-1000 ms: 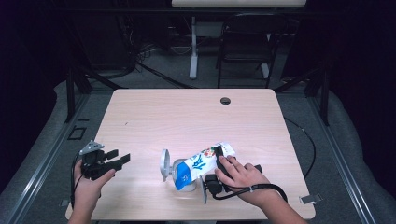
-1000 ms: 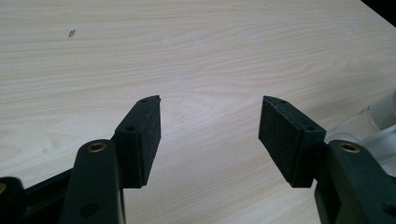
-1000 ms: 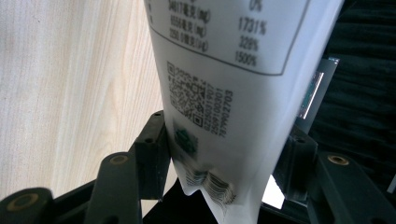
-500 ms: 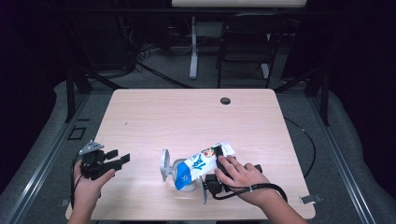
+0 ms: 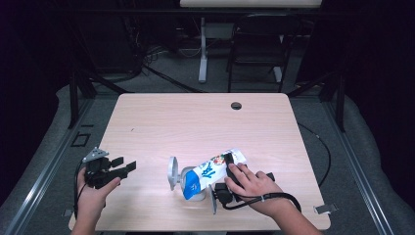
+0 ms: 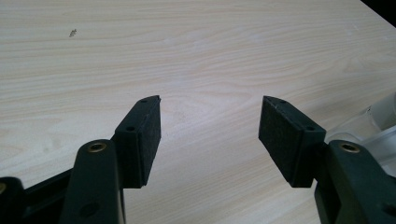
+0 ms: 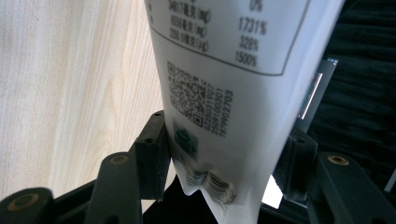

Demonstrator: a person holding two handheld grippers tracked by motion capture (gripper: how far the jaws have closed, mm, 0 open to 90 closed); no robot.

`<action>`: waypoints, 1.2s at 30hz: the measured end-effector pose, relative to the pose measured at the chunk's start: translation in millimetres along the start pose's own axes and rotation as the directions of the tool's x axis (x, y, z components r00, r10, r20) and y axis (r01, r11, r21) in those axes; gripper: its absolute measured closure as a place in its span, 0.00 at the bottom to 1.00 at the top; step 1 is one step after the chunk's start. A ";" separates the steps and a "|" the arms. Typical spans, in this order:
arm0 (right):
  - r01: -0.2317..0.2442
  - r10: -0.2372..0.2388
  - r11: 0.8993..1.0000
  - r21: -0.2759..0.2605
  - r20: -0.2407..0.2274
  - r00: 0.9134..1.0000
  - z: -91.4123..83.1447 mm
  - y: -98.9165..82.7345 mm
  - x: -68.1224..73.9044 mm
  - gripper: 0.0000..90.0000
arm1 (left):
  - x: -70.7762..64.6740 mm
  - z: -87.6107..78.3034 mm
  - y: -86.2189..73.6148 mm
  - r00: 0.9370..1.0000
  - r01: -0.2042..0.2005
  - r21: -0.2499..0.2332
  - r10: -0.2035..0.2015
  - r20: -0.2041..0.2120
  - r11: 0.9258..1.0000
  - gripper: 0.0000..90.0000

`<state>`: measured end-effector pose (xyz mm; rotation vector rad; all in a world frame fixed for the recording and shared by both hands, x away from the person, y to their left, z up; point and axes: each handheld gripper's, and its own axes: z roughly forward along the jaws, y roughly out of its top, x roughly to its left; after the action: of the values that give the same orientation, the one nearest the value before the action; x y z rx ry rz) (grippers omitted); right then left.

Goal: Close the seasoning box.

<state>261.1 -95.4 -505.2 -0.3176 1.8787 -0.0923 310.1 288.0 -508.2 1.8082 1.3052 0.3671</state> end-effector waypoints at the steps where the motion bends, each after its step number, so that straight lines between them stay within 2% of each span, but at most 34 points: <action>1: 0.000 0.000 1.000 0.000 0.000 1.000 0.0 0.0 0.0 0.51 | 0.2 -0.2 0.0 1.000 0.000 0.002 0.000 0.001 1.000 0.44; 8: 0.015 -0.015 1.000 0.007 0.003 1.000 -0.6 0.6 -1.3 0.51 | 0.3 0.0 0.1 1.000 -0.002 0.000 0.002 -0.001 1.000 0.44; 36: 0.014 -0.014 1.000 -0.003 0.005 1.000 0.3 0.7 -1.1 0.52 | 0.7 -0.4 0.1 1.000 0.000 0.002 0.000 -0.004 1.000 0.44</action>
<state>261.6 -94.5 -504.4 -0.3332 1.8724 -0.0985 310.2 288.8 -508.1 1.8093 1.3090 0.3697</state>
